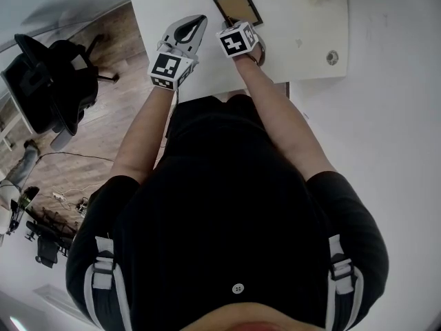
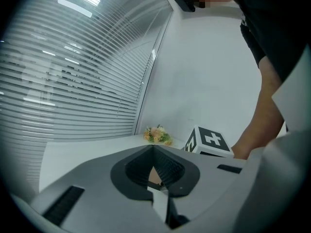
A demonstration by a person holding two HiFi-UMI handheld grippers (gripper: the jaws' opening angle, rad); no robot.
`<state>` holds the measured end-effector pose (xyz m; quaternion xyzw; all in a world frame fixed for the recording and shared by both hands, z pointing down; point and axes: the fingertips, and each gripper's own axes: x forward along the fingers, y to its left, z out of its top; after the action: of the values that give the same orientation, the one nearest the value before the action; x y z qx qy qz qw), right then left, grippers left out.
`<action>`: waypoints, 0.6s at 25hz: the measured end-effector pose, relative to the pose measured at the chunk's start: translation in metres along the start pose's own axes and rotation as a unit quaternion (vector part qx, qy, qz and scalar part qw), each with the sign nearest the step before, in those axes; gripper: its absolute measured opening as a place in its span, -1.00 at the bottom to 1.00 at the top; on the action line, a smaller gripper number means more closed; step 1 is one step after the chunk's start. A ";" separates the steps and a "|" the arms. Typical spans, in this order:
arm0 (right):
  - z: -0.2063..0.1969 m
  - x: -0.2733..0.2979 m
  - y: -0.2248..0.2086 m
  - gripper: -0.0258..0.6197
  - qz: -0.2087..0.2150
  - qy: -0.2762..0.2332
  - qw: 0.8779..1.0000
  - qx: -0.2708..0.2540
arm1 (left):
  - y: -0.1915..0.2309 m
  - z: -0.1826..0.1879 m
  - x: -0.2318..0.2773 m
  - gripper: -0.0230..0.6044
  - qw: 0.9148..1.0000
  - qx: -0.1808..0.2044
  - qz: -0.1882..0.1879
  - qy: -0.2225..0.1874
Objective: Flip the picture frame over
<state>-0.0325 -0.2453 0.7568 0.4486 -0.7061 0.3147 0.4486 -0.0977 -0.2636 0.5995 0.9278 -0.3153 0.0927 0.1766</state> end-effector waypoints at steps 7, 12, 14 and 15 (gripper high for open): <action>0.009 -0.010 0.002 -0.77 0.018 -0.018 0.999 0.022 | -0.005 0.004 -0.007 -0.91 1.000 0.005 0.012 -0.002; 0.014 -0.023 0.001 -0.76 0.037 -0.034 0.998 0.042 | -0.013 0.010 -0.010 -0.91 1.000 0.006 0.019 -0.009; 0.014 -0.027 -0.002 -0.76 0.039 -0.041 0.997 0.045 | -0.017 0.015 -0.011 -0.91 1.000 0.008 0.023 -0.014; 0.015 -0.031 -0.004 -0.77 0.038 -0.044 0.997 0.044 | -0.019 0.018 -0.012 -0.91 1.000 0.009 0.024 -0.017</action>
<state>-0.0286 -0.2487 0.7229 0.4542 -0.7270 0.3421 0.3849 -0.0941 -0.2497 0.5743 0.9229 -0.3399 0.0842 0.1604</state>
